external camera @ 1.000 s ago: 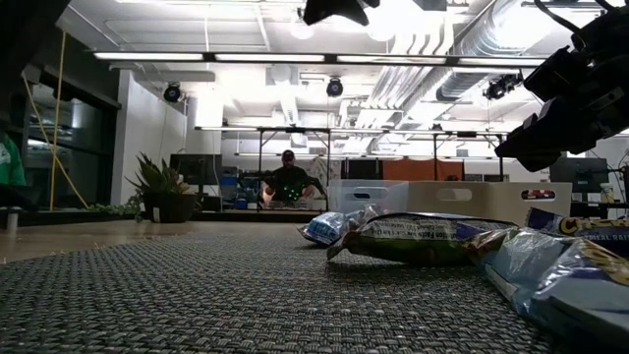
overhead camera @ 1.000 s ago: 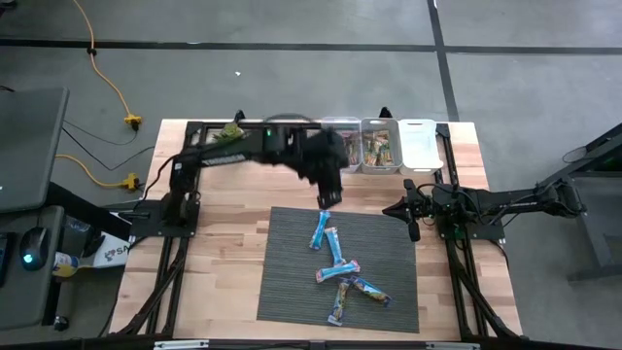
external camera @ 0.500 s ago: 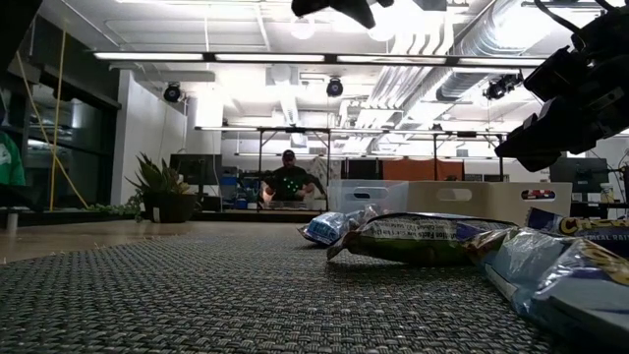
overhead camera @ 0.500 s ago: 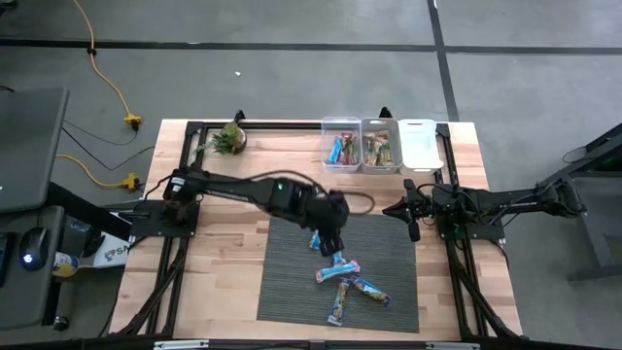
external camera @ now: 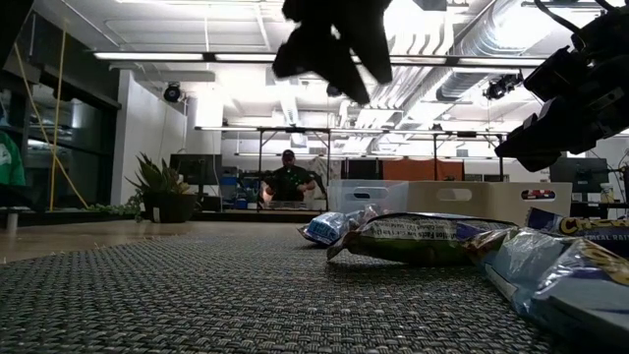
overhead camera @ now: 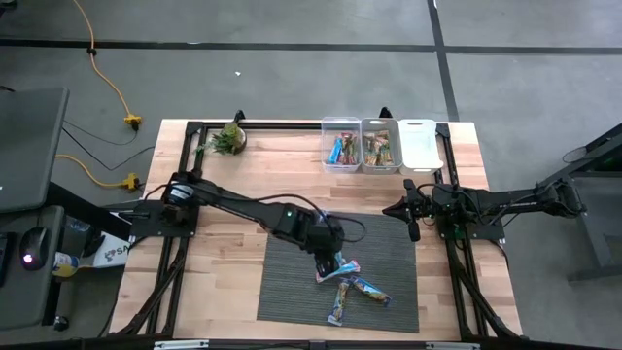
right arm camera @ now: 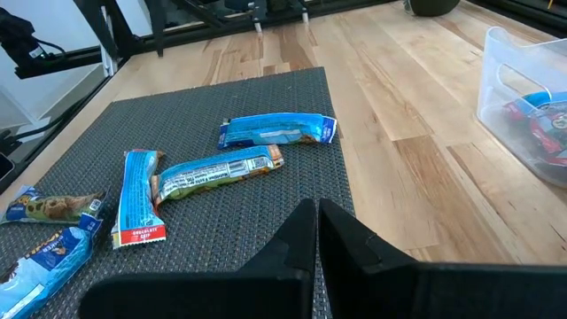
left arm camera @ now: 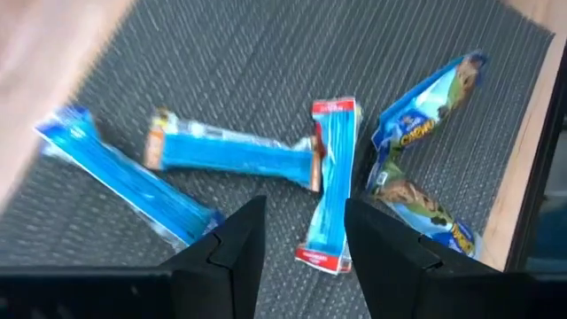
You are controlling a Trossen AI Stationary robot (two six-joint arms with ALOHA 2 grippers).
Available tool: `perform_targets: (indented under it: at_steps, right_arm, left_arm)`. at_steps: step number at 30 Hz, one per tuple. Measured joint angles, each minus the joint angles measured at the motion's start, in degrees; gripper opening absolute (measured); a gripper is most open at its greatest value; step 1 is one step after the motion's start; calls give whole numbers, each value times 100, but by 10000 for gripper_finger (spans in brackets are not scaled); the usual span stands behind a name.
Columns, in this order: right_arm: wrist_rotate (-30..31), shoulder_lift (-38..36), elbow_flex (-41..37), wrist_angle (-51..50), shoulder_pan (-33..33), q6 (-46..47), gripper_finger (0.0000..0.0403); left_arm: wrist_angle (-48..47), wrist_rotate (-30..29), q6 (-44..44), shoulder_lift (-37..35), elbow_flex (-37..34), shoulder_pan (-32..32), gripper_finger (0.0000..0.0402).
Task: Pick and place Granola Bars by type
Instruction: Put the red granola bar into the transparent bin
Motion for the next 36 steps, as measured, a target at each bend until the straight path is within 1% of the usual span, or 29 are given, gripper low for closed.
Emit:
perform_targets:
  at_steps: [4,6,10,12,16,23,27,29,32,36]
  right_arm:
    - [0,1,-1,0,1,0,0]
    - [0,1,0,0,1,0,0]
    - [0,1,-1,-2,1,0,0]
    - [0,1,-1,-4,1,0,0]
    - [0,-1,0,-7,0,0,0]
    - [0,0,-1,0,0,0,0]
    - [0,1,-1,-4,1,0,0]
    - [0,-1,-1,-4,-1,0,0]
    - [0,-1,0,-4,0,0,0]
    - [0,0,-1,-4,1,0,0]
  left_arm:
    - [545,343,-18,0,-327,10,153]
    - [739,503,-41,0,-455,10,160]
    - [780,766,-146,172,-510,8,198]
    - [987,906,-148,269,-503,8,222]
    - [1025,973,-146,438,-495,-3,255]
    - [1110,984,-47,647,-494,-101,261]
    - [1172,929,6,726,-496,-226,261]
    - [1138,749,30,726,-496,-306,261]
    - [1178,329,181,810,-494,-424,261]
    - [1226,7,363,876,-487,-562,261]
